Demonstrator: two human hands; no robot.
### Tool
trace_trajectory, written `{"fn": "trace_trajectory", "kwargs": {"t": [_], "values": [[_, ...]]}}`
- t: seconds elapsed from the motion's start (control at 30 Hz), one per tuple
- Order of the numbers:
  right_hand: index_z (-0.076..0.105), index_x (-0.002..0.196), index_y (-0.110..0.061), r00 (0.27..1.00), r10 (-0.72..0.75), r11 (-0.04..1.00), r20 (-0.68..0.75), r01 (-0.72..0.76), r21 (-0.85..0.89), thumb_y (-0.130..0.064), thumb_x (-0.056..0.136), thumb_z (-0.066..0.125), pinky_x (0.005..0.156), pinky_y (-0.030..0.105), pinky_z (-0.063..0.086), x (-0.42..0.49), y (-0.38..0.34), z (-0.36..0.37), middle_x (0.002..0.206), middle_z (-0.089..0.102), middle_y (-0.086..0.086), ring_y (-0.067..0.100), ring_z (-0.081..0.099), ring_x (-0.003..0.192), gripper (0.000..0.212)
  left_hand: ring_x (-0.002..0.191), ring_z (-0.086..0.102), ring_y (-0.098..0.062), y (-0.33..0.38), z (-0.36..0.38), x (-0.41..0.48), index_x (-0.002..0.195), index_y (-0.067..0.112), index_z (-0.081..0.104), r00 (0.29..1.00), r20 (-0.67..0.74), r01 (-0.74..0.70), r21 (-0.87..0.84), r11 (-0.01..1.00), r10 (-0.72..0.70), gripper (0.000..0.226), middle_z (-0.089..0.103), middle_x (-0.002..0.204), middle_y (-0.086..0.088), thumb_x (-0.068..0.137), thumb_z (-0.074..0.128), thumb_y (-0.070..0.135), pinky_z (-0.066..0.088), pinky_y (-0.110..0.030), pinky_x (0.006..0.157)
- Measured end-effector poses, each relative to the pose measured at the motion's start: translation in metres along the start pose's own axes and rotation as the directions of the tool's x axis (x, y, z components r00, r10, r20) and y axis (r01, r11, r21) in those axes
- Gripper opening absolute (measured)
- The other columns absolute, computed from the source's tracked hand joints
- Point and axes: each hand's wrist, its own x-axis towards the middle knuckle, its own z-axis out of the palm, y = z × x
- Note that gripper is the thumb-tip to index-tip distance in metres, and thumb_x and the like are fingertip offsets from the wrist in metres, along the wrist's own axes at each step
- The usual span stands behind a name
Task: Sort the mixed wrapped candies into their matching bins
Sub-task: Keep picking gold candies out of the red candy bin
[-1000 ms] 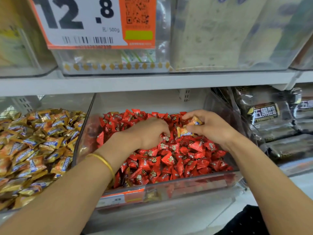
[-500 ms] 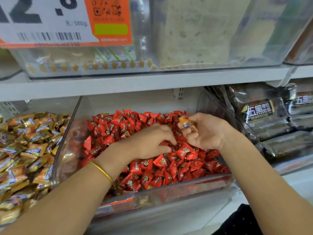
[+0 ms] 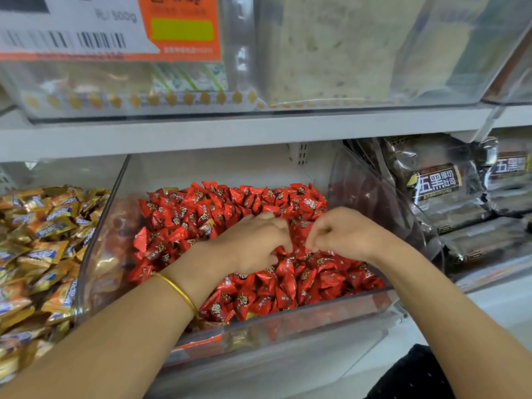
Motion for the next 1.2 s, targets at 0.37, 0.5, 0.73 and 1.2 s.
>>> {"fn": "trace_trajectory", "kwargs": {"t": [0.37,0.5,0.73,1.2], "values": [[0.070,0.082,-0.016,0.973,-0.078,0.971,-0.216,0.123,0.205,-0.004,0.086,0.052,0.054,0.012,0.035,-0.011,-0.008,-0.004,0.065,0.065,0.000,-0.007,0.049,0.045,0.022,0.121,0.032,-0.017,-0.006,0.014,0.001,0.129,0.036,0.039,0.999,-0.004,0.053,0.163,0.985,-0.053,0.051,0.040,0.135,0.006,0.086,0.064,0.028,0.026,-0.036,0.103],[0.070,0.087,-0.013,0.974,-0.062,0.968,-0.216,0.112,0.227,-0.003,0.087,0.051,0.042,0.005,0.032,-0.012,-0.010,-0.004,0.070,0.066,0.005,-0.009,0.048,0.041,0.021,0.119,0.031,-0.017,-0.008,0.016,0.001,0.126,0.039,0.049,0.999,-0.023,0.053,0.200,0.978,-0.049,0.042,0.040,0.131,0.008,0.087,0.061,0.031,0.026,-0.034,0.099],[0.069,0.088,-0.009,0.977,-0.042,0.954,-0.211,0.102,0.283,-0.004,0.089,0.050,0.035,0.007,0.028,-0.013,-0.011,-0.005,0.055,0.058,-0.011,-0.004,0.042,0.035,0.020,0.102,0.045,-0.018,-0.013,-0.002,-0.004,0.084,0.018,0.052,0.913,-0.317,0.207,-0.178,0.962,-0.256,0.025,0.050,0.097,0.006,0.079,0.070,0.034,0.039,-0.031,0.085],[0.071,0.109,-0.024,0.886,-0.118,0.898,0.449,0.288,-0.333,-0.001,0.088,0.050,0.074,0.017,0.042,0.010,-0.023,0.024,0.096,0.068,-0.012,0.003,0.053,0.075,0.038,0.080,0.052,0.000,-0.001,-0.034,-0.060,0.095,0.027,0.069,0.969,0.167,0.230,-0.356,0.906,-0.181,0.030,0.051,0.087,0.018,0.096,0.046,0.008,0.039,-0.009,0.072]]}}
